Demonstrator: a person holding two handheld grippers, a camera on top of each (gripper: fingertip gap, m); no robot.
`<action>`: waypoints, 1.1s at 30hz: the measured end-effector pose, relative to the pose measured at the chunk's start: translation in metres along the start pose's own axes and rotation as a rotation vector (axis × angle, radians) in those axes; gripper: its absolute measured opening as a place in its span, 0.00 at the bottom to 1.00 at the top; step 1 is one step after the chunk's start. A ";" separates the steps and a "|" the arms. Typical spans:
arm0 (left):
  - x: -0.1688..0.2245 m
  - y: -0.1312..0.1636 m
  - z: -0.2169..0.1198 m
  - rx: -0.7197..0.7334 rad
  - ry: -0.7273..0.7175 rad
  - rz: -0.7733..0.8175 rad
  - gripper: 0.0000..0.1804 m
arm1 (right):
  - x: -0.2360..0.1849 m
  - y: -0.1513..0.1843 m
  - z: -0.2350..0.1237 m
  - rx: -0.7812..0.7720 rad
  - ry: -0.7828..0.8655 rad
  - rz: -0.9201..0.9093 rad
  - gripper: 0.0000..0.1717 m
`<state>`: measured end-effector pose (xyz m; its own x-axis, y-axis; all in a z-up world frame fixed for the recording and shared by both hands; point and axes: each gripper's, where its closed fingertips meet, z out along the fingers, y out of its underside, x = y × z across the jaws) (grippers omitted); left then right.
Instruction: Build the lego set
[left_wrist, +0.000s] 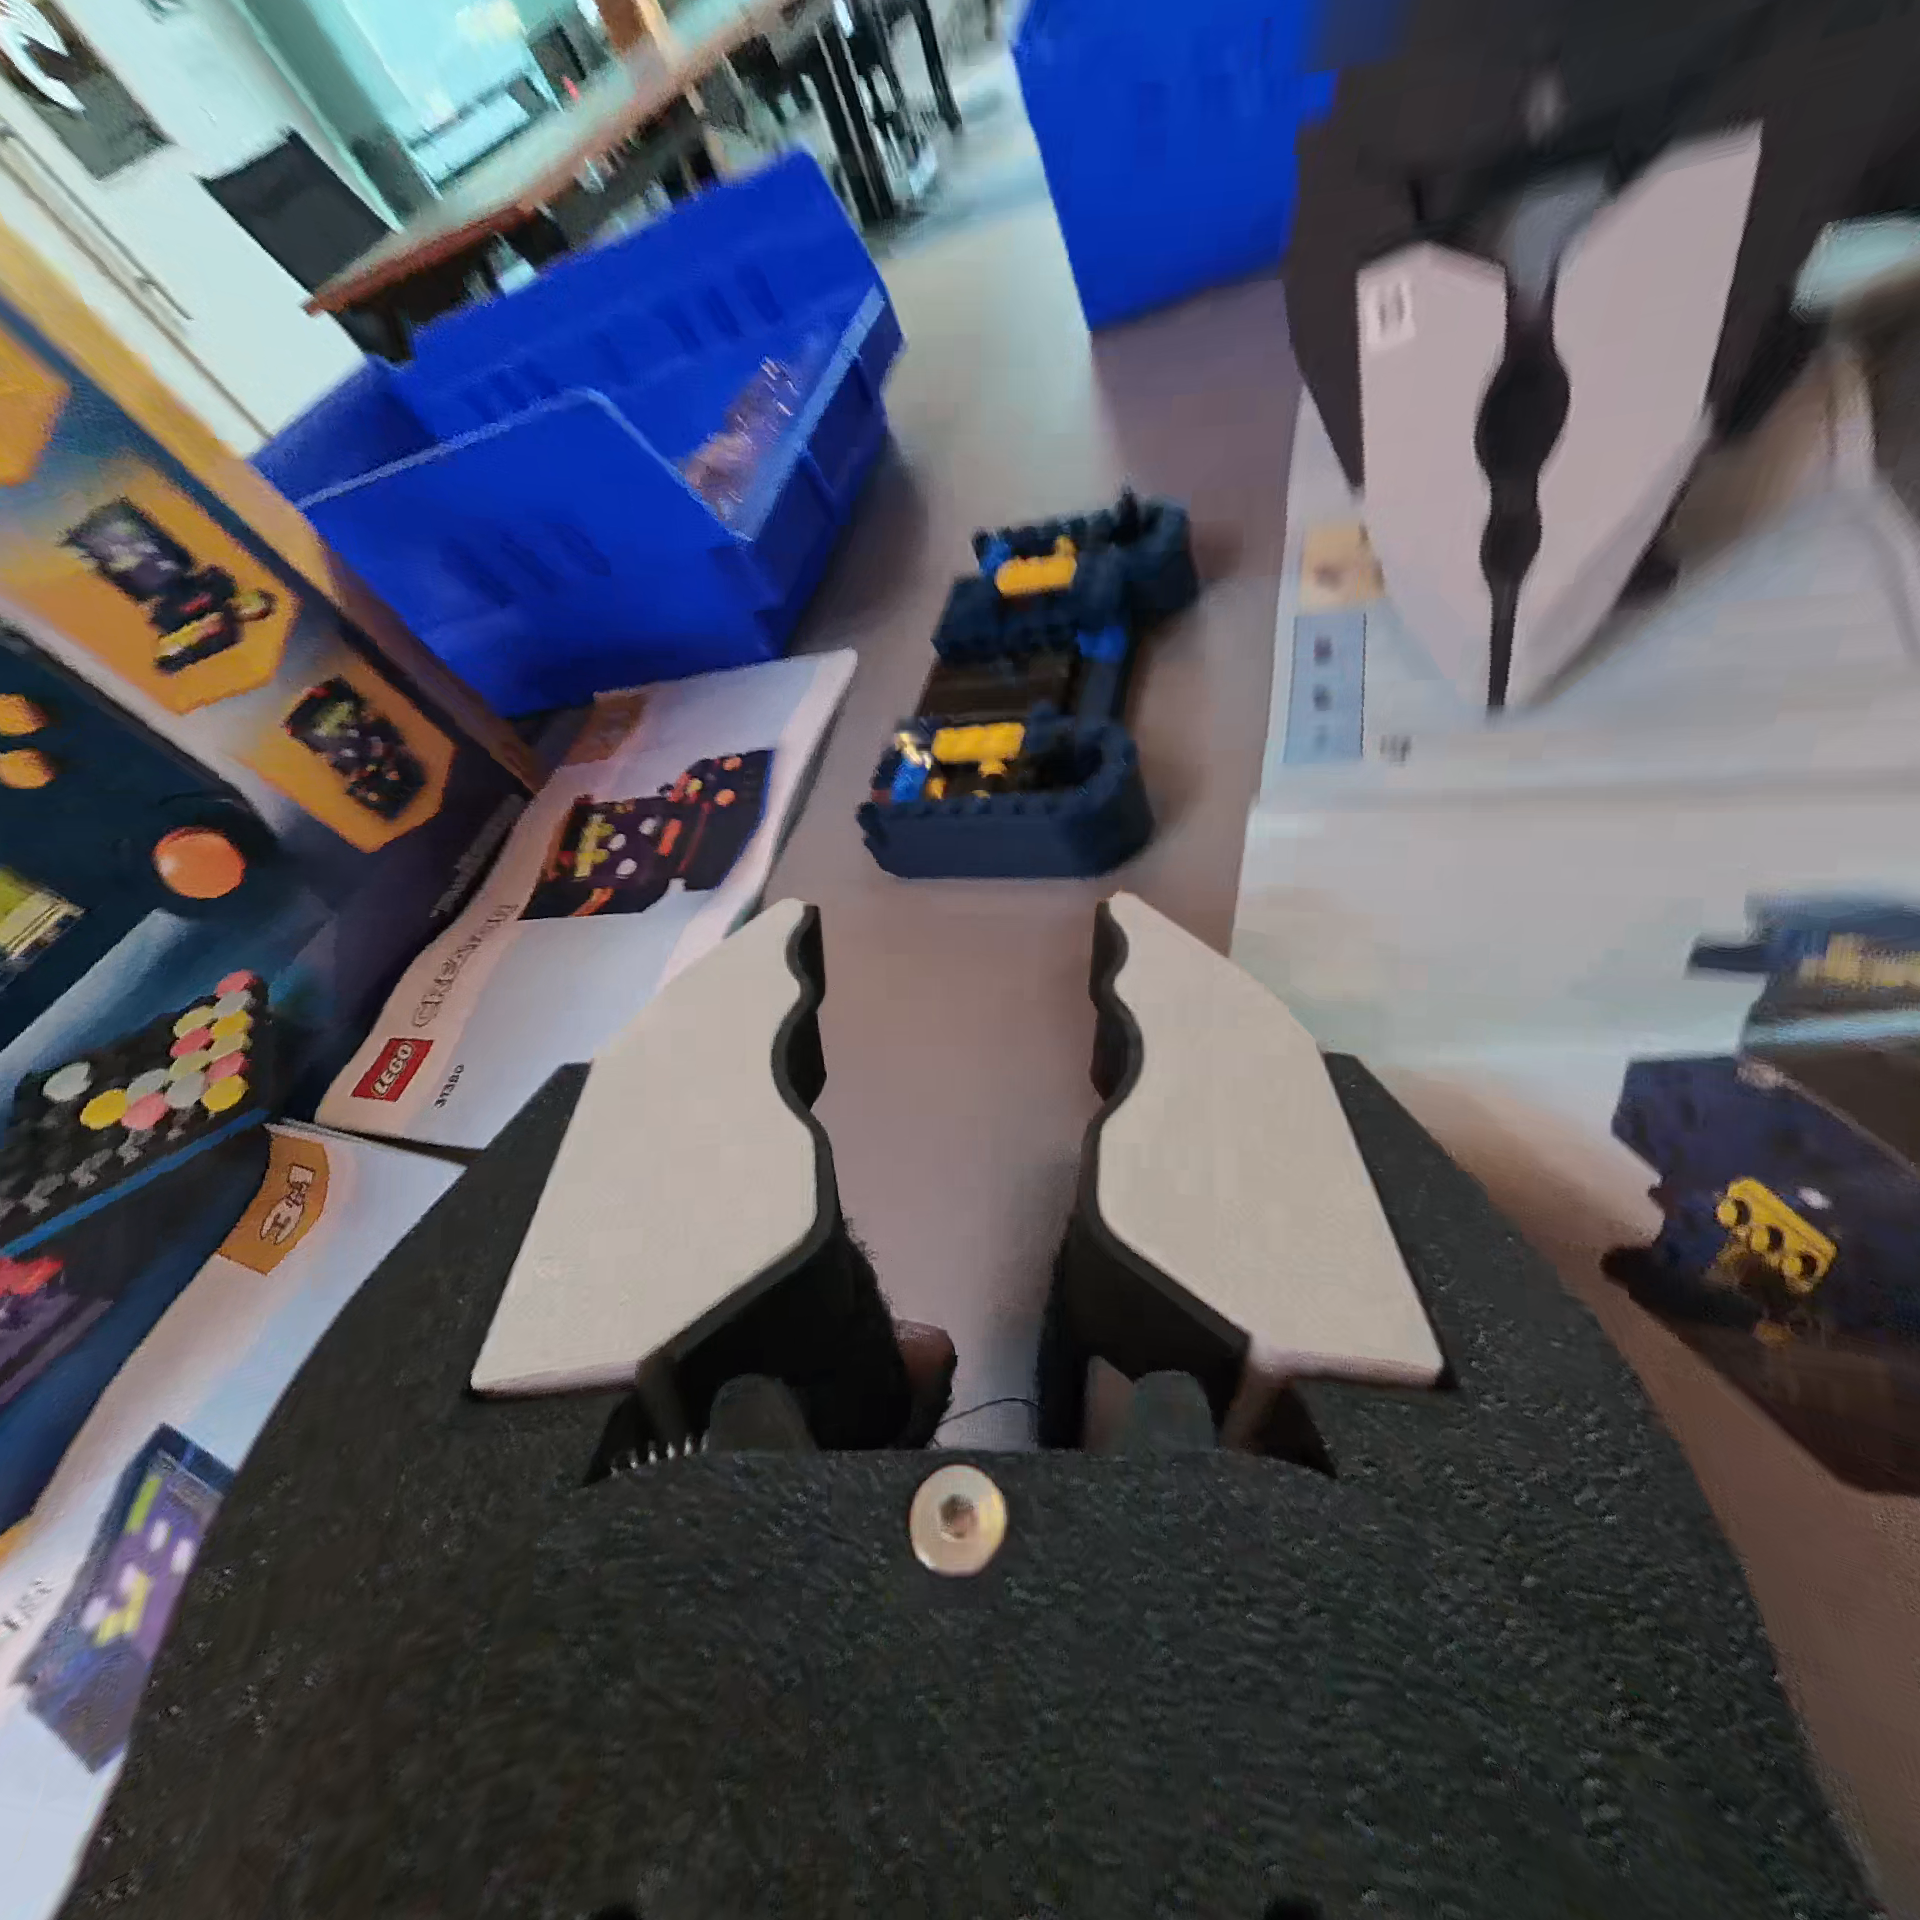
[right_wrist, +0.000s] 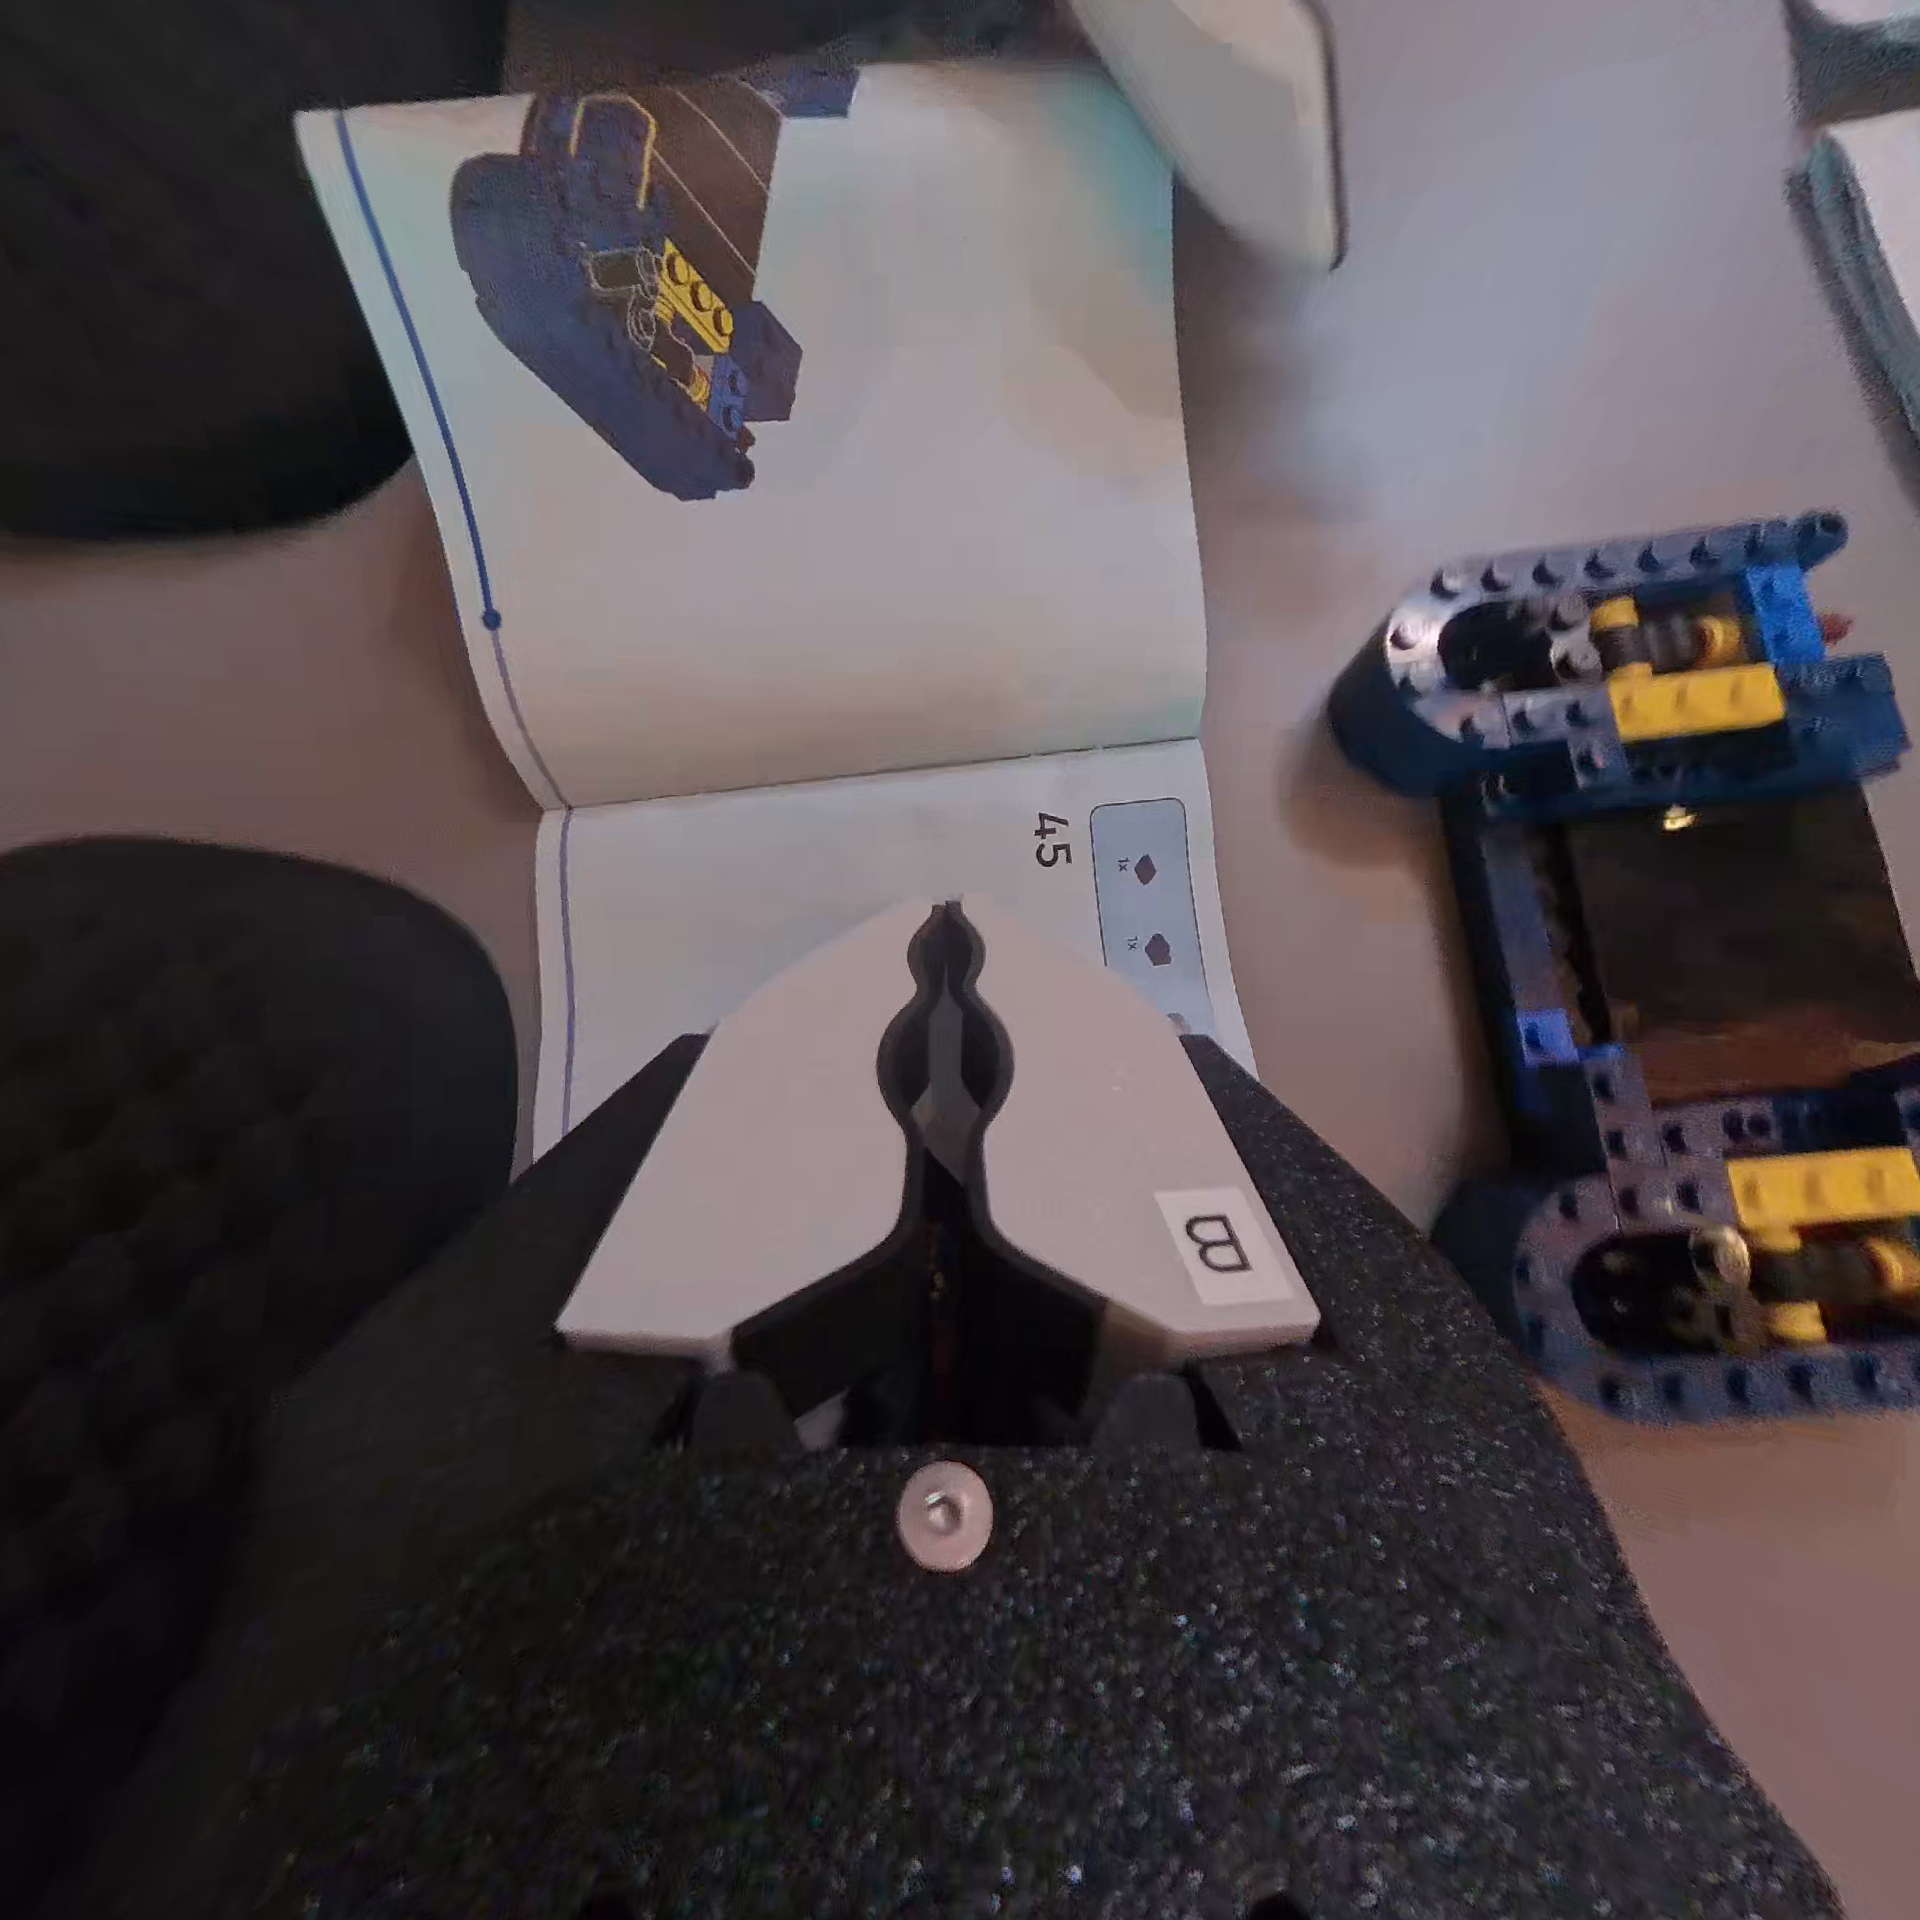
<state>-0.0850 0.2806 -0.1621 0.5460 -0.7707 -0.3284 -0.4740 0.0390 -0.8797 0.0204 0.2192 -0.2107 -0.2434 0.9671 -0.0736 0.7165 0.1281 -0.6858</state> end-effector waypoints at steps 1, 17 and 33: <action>-0.005 -0.005 -0.005 0.049 -0.004 -0.047 0.25 | -0.001 -0.004 0.003 -0.002 0.004 -0.004 0.00; 0.009 -0.004 -0.011 0.057 0.119 -0.041 0.24 | 0.101 -0.050 -0.159 0.912 0.731 0.128 0.37; 0.028 0.015 0.001 -0.102 0.179 0.083 0.25 | 0.022 -0.011 -0.039 0.312 0.011 0.009 0.00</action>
<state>-0.0758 0.2603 -0.1848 0.3750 -0.8685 -0.3241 -0.5845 0.0498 -0.8098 0.0329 0.2475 -0.1769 -0.2301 0.9704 -0.0738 0.4827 0.0479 -0.8745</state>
